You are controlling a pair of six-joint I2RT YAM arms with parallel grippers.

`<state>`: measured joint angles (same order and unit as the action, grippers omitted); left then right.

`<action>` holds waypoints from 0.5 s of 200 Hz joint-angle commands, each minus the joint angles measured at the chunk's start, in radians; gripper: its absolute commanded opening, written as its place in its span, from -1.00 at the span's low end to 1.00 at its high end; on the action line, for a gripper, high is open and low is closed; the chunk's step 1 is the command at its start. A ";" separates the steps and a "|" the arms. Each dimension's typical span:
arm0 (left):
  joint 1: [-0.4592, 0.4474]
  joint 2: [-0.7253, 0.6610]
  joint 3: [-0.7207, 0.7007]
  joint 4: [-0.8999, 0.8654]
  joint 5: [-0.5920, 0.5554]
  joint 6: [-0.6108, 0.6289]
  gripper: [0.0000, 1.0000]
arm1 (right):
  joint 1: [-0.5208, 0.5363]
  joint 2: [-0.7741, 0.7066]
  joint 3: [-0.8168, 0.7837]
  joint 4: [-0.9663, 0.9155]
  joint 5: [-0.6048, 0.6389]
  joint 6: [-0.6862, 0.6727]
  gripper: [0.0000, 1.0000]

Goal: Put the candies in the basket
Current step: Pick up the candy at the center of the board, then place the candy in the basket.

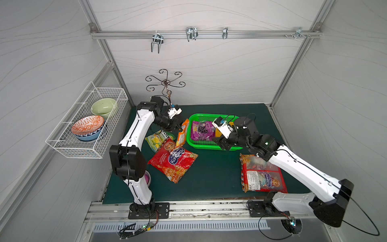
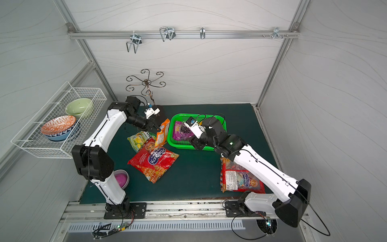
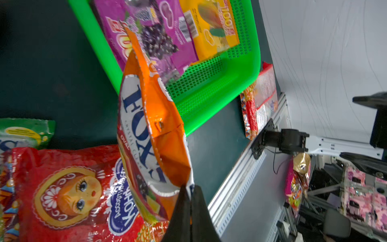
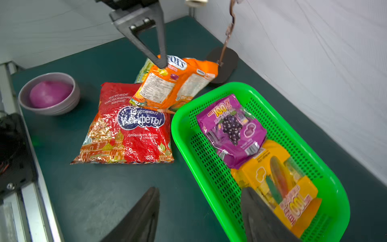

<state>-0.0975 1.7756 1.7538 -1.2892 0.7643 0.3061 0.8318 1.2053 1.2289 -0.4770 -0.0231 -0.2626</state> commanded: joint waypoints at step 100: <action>-0.092 -0.164 0.271 -0.438 0.005 0.477 -1.00 | -0.059 0.027 0.178 -0.164 -0.666 -0.315 0.40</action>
<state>-0.1452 1.6714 1.9884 -1.6096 0.7849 0.6796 0.7773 1.2160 1.3590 -0.5694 -0.5236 -0.5232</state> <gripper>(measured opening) 0.044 0.694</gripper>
